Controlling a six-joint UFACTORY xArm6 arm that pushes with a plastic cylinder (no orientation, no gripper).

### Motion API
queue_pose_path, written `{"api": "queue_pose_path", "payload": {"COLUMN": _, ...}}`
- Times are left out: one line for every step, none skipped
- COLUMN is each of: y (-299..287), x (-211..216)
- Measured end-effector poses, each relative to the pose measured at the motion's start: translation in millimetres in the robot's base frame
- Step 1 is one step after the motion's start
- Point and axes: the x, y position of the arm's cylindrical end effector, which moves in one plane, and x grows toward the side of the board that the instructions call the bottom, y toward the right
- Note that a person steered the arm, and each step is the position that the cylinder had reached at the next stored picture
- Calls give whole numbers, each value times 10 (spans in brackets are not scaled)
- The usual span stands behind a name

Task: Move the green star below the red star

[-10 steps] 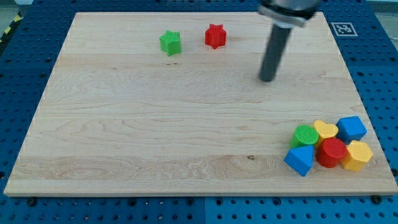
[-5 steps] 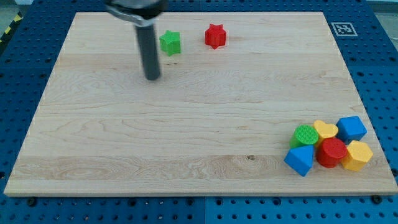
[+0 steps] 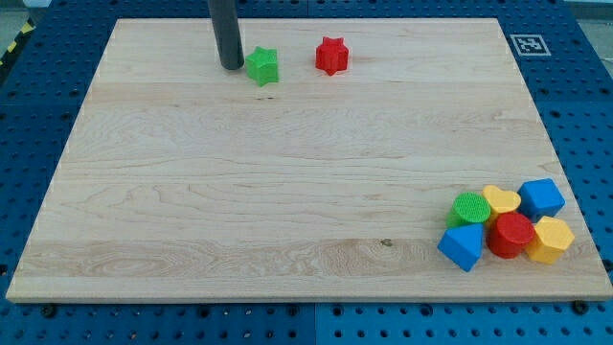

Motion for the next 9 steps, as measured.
{"api": "queue_pose_path", "payload": {"y": 9, "x": 255}}
{"api": "queue_pose_path", "payload": {"y": -51, "x": 260}}
{"api": "queue_pose_path", "payload": {"y": -154, "x": 222}}
{"api": "queue_pose_path", "payload": {"y": -164, "x": 49}}
{"api": "queue_pose_path", "payload": {"y": -162, "x": 7}}
{"api": "queue_pose_path", "payload": {"y": -144, "x": -37}}
{"api": "queue_pose_path", "payload": {"y": -136, "x": -38}}
{"api": "queue_pose_path", "payload": {"y": -67, "x": -86}}
{"api": "queue_pose_path", "payload": {"y": 40, "x": -87}}
